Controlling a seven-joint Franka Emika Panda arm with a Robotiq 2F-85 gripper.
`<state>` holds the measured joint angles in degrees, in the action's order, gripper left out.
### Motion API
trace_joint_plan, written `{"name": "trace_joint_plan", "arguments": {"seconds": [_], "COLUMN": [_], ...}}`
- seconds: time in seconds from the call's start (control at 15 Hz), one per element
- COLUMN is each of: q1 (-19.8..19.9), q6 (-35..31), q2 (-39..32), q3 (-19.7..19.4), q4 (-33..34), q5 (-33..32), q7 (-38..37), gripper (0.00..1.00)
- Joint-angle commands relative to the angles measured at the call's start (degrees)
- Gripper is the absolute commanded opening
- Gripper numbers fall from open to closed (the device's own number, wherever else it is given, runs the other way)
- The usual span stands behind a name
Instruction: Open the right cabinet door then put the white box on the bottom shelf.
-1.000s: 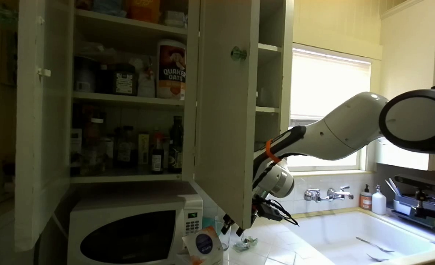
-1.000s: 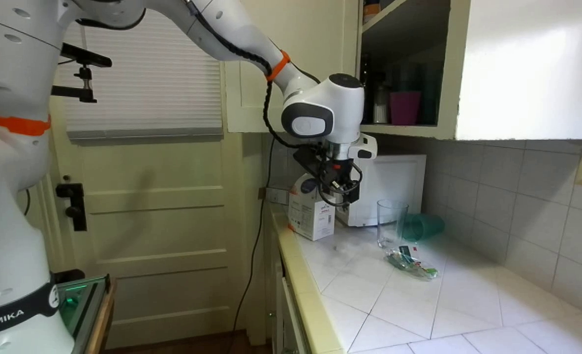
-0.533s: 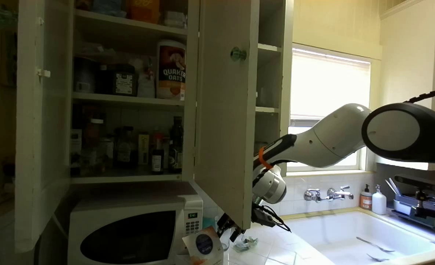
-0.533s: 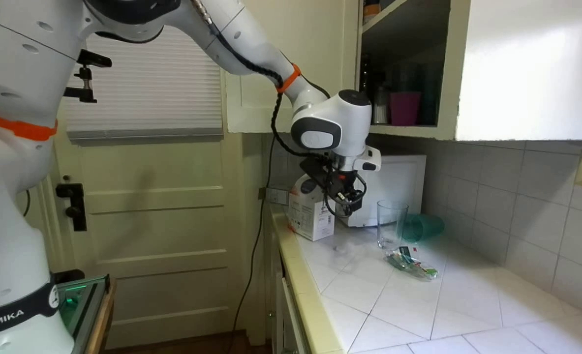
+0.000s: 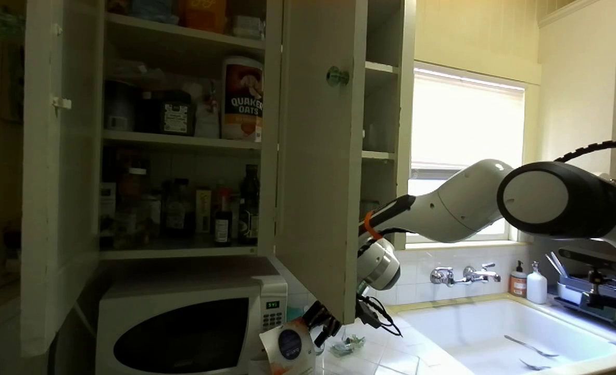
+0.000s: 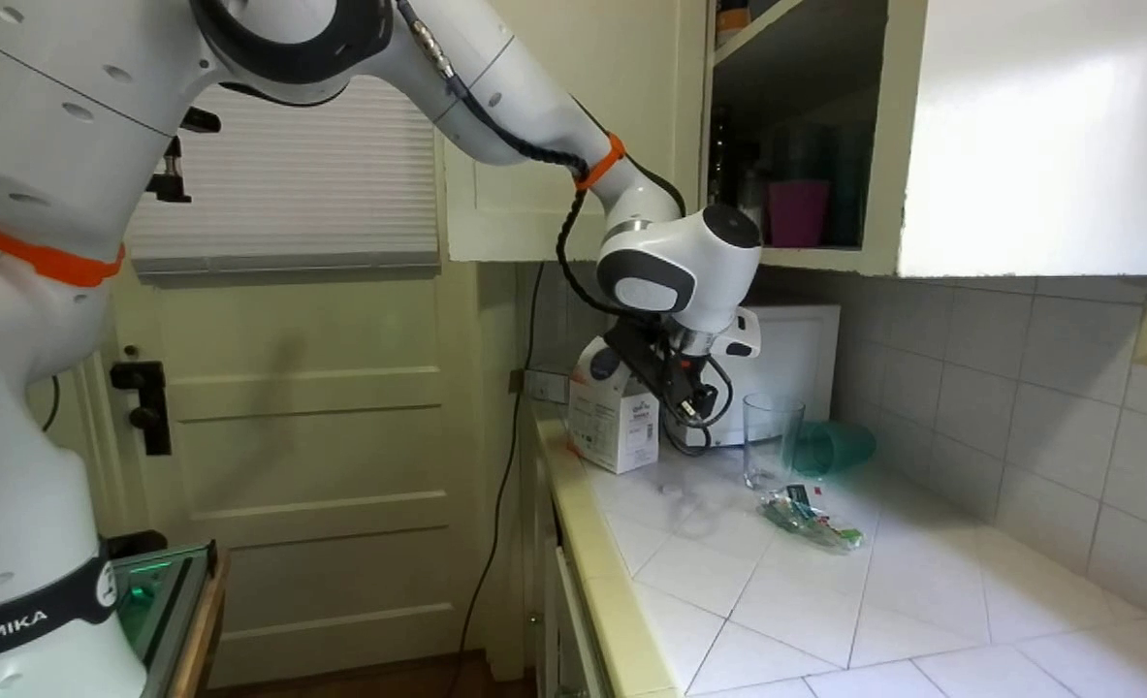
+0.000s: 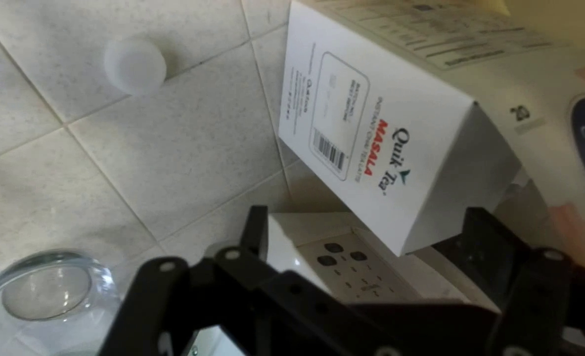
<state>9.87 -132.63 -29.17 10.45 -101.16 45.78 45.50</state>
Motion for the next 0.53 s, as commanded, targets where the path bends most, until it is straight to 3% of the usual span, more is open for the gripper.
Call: {"name": "trace_joint_plan", "arguments": {"seconds": [0.0,0.2,0.33,0.47], "q1": [1.38,2.15,1.17,-0.37], "q6": [10.29,18.52,19.8,16.99], "q2": [-2.91,-4.75,-5.25,-5.15], "q3": [-0.22,-0.57,-1.78,-3.13], "q4": [4.32,7.31,8.08,7.94], "q5": [1.55,1.96,1.25,0.26], "q7": [2.11,3.93,2.25,-0.34], "gripper": [1.0,1.0,1.0,1.0]}}
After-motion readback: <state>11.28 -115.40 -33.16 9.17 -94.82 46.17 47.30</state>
